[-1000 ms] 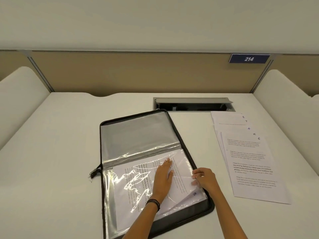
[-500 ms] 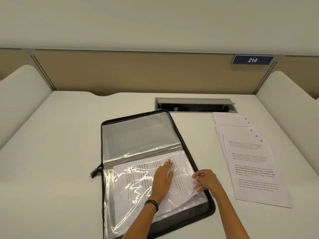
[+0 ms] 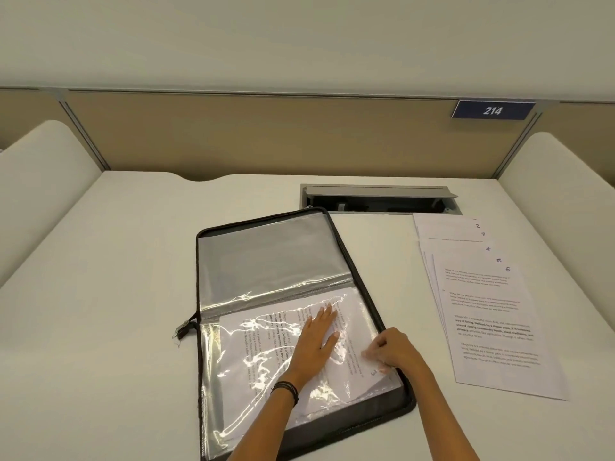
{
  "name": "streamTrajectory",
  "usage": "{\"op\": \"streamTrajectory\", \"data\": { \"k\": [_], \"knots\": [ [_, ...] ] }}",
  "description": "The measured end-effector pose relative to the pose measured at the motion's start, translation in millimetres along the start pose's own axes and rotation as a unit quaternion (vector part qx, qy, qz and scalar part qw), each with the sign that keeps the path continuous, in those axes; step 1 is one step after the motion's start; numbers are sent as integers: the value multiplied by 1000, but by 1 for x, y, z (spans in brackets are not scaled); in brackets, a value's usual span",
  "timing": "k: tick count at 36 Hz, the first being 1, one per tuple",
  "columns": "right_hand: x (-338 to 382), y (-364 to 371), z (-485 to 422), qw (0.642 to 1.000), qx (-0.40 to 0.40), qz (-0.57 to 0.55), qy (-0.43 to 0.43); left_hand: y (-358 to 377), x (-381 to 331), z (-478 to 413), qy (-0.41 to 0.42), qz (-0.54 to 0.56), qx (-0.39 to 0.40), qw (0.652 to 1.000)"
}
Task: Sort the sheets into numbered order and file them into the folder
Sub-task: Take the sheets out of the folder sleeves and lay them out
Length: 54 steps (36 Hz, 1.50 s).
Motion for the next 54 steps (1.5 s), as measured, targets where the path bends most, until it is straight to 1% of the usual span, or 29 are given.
{"op": "streamTrajectory", "data": {
  "k": [4,7,9,16,18,24,29,32,39,41,45,49,54],
  "knots": [
    [2,-3,-1,999,-24,-16,-21,0,2,-1,-1,-1,8,1000],
    [3,-3,-2,999,-21,-31,-26,0,2,-1,4,-5,11,1000],
    [6,-3,-2,1000,-9,-18,-23,0,3,-2,16,-10,11,1000],
    [17,1,-2,998,21,54,-16,-1,3,-3,5,-8,30,1000],
    [18,6,-1,998,25,52,-15,-1,3,-3,4,0,29,1000],
    [20,8,-2,997,-46,25,-65,-1,6,-4,-1,7,25,1000],
    [17,6,-5,995,-73,29,-63,-1,4,-4,4,1,26,1000],
    [18,8,-5,992,-90,49,-71,-1,4,-4,5,-1,22,1000],
    [8,1,-5,990,-102,57,-73,-5,0,-2,10,7,11,1000],
    [5,-1,-6,992,-98,39,-75,-5,-1,0,16,-4,0,1000],
    [6,-2,-9,993,-90,29,-76,-4,-4,2,35,-61,-11,997],
    [6,-9,-7,989,-119,15,-84,-3,-6,3,43,-72,-11,996],
    [0,-25,-1,985,-155,-14,-79,-2,-5,3,33,-101,5,994]
  ]
}}
Point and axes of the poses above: each hand's wrist, its own z-axis away from the middle knuckle, its own y-axis out of the palm, x = y × z, the point moved 6 cm from there along -z, towards the middle knuckle, and after that the axes turned 8 degrees about y, right-handed, at the moved point
